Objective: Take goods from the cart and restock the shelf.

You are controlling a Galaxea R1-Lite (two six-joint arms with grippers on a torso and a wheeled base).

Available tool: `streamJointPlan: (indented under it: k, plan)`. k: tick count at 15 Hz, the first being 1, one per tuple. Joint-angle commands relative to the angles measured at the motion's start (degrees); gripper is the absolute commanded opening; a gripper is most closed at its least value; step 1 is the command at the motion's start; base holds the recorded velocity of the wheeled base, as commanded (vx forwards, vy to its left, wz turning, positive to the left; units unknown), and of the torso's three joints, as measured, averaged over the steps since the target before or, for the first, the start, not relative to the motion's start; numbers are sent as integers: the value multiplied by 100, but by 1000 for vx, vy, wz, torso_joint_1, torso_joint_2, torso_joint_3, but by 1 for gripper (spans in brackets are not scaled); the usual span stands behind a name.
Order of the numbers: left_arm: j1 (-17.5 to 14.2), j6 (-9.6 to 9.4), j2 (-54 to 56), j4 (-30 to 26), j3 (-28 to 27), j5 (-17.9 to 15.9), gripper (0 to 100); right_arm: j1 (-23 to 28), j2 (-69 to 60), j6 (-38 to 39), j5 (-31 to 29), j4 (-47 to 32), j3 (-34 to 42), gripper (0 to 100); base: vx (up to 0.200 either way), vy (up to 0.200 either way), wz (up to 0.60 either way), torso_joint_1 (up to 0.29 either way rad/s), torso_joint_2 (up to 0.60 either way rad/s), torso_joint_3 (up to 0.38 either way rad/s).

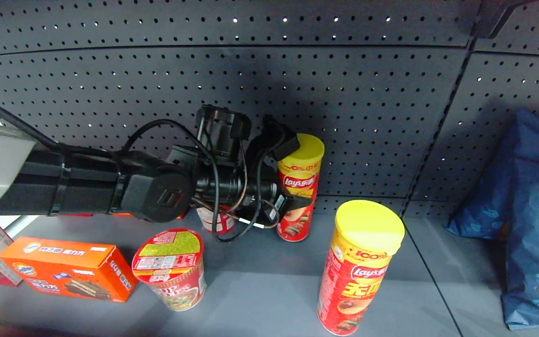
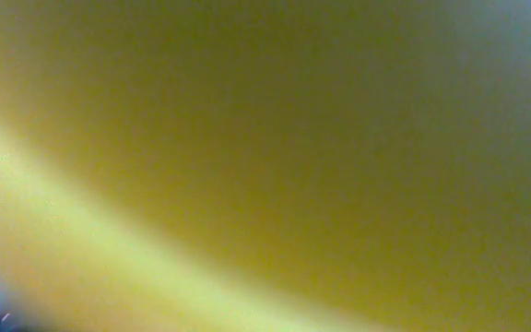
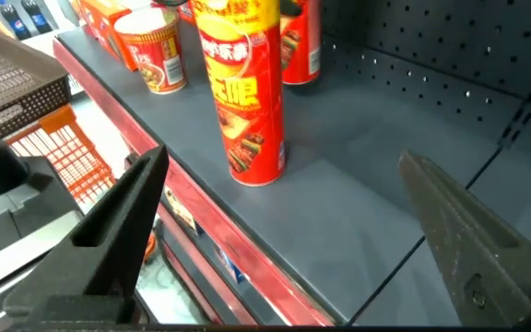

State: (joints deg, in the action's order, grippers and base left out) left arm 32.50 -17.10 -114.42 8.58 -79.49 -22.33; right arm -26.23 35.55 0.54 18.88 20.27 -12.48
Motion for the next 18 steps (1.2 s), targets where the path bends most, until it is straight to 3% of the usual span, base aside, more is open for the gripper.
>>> streamJointPlan:
  k: [1, 15, 16, 18]
  plan:
    - [99, 5, -247, -6, -216, 1, 0, -5, -57, -1, 1, 3, 71, 100, 0, 0, 0, 0, 0, 0]
    - [248, 14, -792, 38, -602, 1, 0, -13, -118, -1, 1, 3, 176, 100, 0, 0, 0, 0, 0, 0]
    - [274, 58, -863, 73, -655, 1, 100, -13, -118, -1, 1, 3, 176, 100, 0, 0, 0, 0, 0, 0]
    - [318, 84, -871, 91, -673, 1, 100, -13, -118, -1, 1, 3, 176, 100, 0, 0, 0, 0, 0, 0]
